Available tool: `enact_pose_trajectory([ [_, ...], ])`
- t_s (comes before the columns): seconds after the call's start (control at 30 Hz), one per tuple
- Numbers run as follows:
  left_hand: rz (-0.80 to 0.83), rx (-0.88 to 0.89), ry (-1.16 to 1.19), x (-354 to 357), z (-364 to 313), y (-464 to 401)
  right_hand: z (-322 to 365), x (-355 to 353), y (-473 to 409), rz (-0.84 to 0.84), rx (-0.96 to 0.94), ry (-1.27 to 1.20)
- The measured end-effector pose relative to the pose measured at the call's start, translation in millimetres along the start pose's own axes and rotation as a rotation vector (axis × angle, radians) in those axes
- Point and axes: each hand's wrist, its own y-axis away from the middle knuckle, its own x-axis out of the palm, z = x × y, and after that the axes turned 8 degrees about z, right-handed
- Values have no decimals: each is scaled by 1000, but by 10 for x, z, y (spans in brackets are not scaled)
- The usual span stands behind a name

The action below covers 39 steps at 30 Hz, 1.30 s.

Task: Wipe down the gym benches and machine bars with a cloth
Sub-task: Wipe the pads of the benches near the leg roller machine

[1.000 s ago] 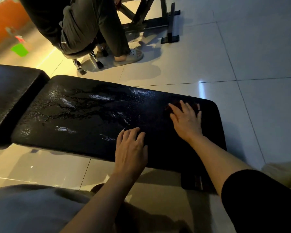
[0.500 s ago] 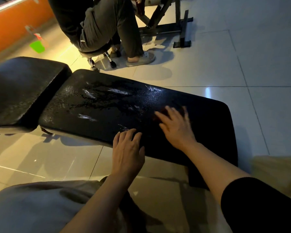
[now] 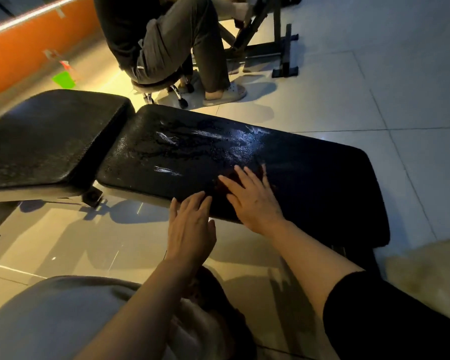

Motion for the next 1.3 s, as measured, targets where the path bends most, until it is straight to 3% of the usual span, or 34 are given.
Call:
enact_pose_trajectory([
  [0.07,39,21,8,-32,-10,-16,-211,-7,132,-94,284,-38],
  [0.13,66,40,19,-54,-36,-46,-331,-39,267,-70,572,-87],
  [0.23,101,75,-8,-85,34,-42,-173,-70,243,-64,688,-104],
  [0.3,111,90,-44,-118,103,-16,53,-71,103,-67,571,-107],
  [0.47,107,73,-148,-430,448,-143,756,16,-38,78,-47,27],
  [0.53,113,132,-195,-514,540,-215,598,19,-43,59,-20,25],
  [0.7,103,273,-211,-464,682,-354,142,-22,-19,-36,447,-100],
  [0.83,67,296,-136,-396,680,-530,661,45,-150,4,168,-46],
  [0.9,67,304,-123,-400,682,-618,596,21,-283,11,79,28],
  [1.03,103,353,-177,-478,737,-783,16,-104,-601,-17,329,-5],
  [1.1,123,378,-208,-532,729,-880,60,-104,-598,-22,398,-31],
  [1.23,156,417,-241,-601,703,-1071,655,44,-424,-51,137,-72],
  [1.3,160,417,-220,-600,700,-1130,573,22,-508,-4,40,0],
])
